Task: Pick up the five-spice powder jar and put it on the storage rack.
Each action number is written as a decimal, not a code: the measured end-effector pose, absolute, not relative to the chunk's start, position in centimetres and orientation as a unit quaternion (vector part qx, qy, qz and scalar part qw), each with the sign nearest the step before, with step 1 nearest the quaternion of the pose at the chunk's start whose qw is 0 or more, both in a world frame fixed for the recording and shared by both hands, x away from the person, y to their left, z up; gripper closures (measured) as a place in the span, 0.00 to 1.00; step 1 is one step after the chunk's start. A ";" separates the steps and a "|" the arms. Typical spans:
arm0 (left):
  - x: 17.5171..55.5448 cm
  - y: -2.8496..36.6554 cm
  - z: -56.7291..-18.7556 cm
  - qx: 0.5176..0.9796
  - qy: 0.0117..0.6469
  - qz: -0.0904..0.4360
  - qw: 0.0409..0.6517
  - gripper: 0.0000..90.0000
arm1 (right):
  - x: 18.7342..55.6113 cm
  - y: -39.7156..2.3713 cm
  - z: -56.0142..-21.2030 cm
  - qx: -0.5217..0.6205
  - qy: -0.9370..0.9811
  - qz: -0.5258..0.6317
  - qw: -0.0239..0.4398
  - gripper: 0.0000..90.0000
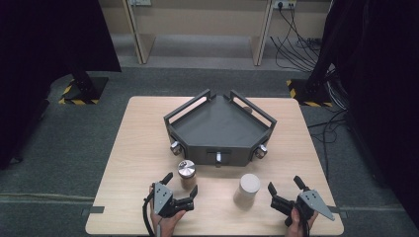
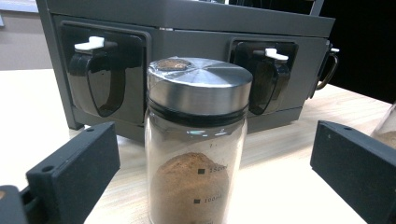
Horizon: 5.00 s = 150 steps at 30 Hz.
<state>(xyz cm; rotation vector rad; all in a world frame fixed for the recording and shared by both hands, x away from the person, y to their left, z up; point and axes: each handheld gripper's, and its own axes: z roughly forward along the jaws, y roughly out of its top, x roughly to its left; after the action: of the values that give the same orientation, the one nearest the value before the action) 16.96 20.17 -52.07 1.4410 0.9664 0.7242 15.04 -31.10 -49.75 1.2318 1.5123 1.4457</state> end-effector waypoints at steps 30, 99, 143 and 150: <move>16.9 20.2 -52.1 0.617 0.417 0.310 0.591 0.01 | 14.8 -31.1 -49.8 0.480 0.576 0.557 0.356 0.00; 19.8 18.6 -50.7 0.634 0.442 0.306 0.557 0.26 | 15.2 -31.8 -50.1 0.490 0.569 0.572 0.330 0.01; 19.5 19.5 -49.0 0.635 0.431 0.293 0.571 0.34 | 15.3 -32.1 -50.2 0.495 0.568 0.573 0.322 0.01; 19.5 19.7 -48.2 0.636 0.430 0.285 0.574 0.34 | 15.3 -32.0 -50.1 0.495 0.568 0.573 0.322 0.01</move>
<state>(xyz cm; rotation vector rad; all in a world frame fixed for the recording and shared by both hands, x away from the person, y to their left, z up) 19.48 19.67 -48.18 1.4891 1.0087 0.6679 15.31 -32.05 -50.14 1.2998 1.4919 1.5042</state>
